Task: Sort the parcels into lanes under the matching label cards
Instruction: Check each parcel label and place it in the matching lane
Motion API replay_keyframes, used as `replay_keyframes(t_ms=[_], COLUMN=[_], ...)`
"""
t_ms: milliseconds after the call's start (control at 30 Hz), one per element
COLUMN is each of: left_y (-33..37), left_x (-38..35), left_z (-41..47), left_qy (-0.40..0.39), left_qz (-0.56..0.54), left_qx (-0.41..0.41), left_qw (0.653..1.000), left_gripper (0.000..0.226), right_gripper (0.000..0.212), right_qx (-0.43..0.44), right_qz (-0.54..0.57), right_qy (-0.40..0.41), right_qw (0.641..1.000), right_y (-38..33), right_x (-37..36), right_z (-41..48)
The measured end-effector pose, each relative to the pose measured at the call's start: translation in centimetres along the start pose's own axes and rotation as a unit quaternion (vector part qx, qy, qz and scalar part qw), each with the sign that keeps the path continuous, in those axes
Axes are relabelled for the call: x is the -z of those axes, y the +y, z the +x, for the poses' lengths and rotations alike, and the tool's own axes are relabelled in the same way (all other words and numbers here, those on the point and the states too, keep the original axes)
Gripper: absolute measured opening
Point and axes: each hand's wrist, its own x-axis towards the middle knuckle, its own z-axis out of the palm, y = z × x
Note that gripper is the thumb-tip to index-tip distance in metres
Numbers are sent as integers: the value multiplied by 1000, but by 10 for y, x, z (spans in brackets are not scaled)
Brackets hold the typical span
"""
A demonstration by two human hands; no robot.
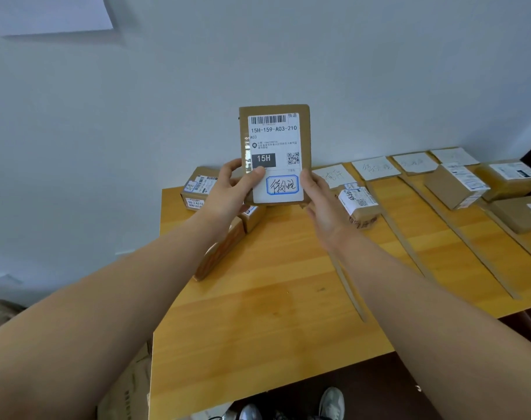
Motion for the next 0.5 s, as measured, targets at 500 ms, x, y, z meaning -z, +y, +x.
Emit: replay_keyframes(t_ms=[500], left_y=[-18], left_x=[-3], left_z=[2], left_qy=[11], left_qz=[14], left_qx=[68], left_qw=[998], left_gripper=[43], right_gripper=[12], right_qx=[-46], right_qz=[-18], right_qy=[5], right_qw=[999], right_y=[13], right_x=[5], right_z=[2])
